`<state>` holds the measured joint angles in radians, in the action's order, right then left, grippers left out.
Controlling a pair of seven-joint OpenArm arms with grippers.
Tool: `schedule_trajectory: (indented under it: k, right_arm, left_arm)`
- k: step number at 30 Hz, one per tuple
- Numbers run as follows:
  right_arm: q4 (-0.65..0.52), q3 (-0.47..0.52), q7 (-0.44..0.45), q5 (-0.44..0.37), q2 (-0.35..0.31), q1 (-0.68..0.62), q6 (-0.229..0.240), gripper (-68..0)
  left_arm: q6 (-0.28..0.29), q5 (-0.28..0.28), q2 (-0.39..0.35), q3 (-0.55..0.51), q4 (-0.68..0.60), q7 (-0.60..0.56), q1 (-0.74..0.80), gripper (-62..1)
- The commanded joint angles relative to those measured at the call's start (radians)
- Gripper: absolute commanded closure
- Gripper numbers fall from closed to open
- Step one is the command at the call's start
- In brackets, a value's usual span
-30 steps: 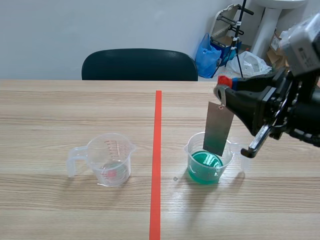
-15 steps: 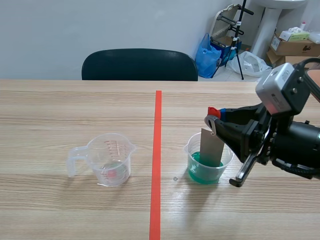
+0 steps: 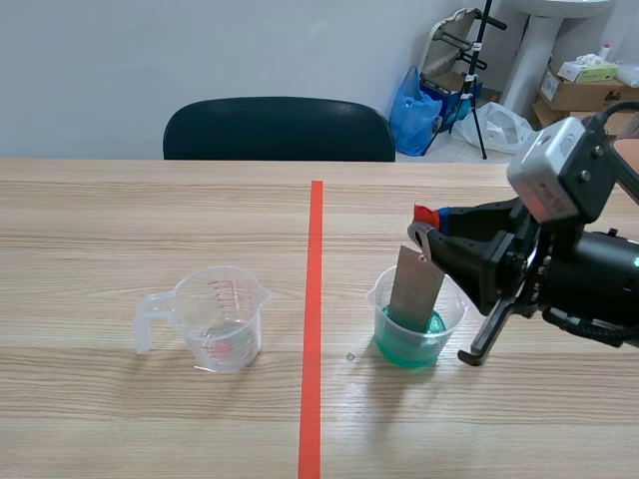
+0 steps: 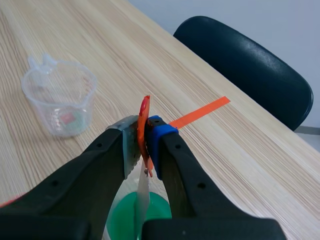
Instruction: Do the redox reaction experiment
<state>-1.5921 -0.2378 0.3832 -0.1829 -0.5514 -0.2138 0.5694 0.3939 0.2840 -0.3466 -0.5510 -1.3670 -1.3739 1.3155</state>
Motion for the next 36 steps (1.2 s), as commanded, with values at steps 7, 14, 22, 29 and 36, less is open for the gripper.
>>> schedule_trajectory:
  k: [7, 14, 22, 29, 36]
  right_arm:
    - [0.032, 0.009, 0.077, 0.0, -0.005, 0.017, -0.001, -0.6]
    - [0.033, 0.009, 0.076, 0.001, -0.005, 0.018, -0.001, -0.6]
    - [0.033, 0.009, 0.076, 0.001, -0.005, 0.018, -0.001, -0.6]
    - [0.033, 0.009, 0.076, 0.001, -0.005, 0.018, -0.001, -0.6]
    - [0.033, 0.009, 0.076, 0.001, -0.005, 0.018, -0.001, -0.6]
  left_arm:
    - [0.001, -0.007, 0.002, 0.003, -0.009, -0.018, 0.001, -62.3]
    - [0.001, -0.007, 0.002, 0.003, -0.009, -0.018, 0.001, -62.3]
    - [0.001, -0.007, 0.002, 0.003, -0.009, -0.018, 0.001, -62.3]
    - [0.001, -0.007, 0.002, 0.003, -0.009, -0.018, 0.001, -62.3]
    - [0.001, -0.007, 0.002, 0.003, -0.009, -0.018, 0.001, -62.3]
